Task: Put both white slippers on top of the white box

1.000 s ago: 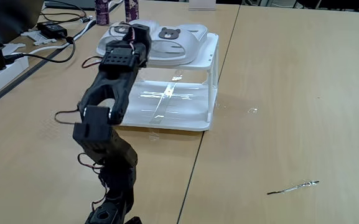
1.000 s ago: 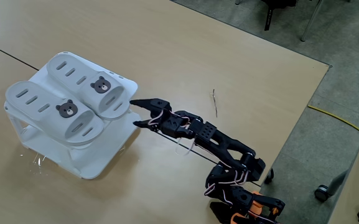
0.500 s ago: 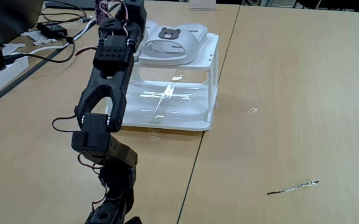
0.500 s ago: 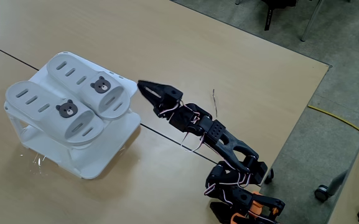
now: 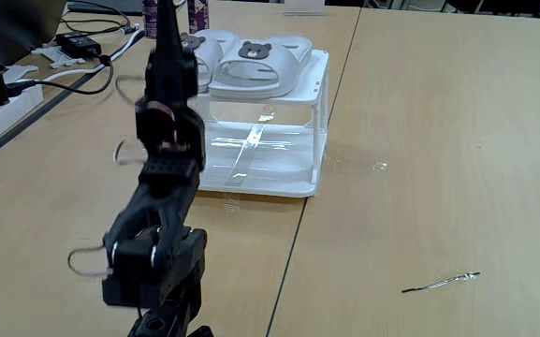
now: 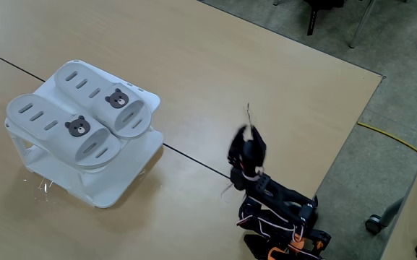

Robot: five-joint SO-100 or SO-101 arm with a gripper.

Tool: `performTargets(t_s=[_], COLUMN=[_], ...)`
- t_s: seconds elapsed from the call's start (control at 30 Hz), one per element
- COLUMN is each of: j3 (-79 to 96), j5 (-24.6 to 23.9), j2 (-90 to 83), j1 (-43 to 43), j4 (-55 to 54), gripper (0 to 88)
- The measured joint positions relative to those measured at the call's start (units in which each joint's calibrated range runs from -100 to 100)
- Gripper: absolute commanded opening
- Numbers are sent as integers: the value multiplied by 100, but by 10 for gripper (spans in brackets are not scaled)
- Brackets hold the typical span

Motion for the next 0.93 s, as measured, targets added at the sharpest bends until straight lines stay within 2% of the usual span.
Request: performTargets(t_s=[0.17,0.4,0.53,0.93], j3=[1725,1779,1779,1779], j5=[0,0,0,0], j2=[-1122,-2449,-2491,-2491], j1=[-45,-45,-45,-45], j4=[-1622,-1845,-2146,-2163], gripper=[7,7,7,7])
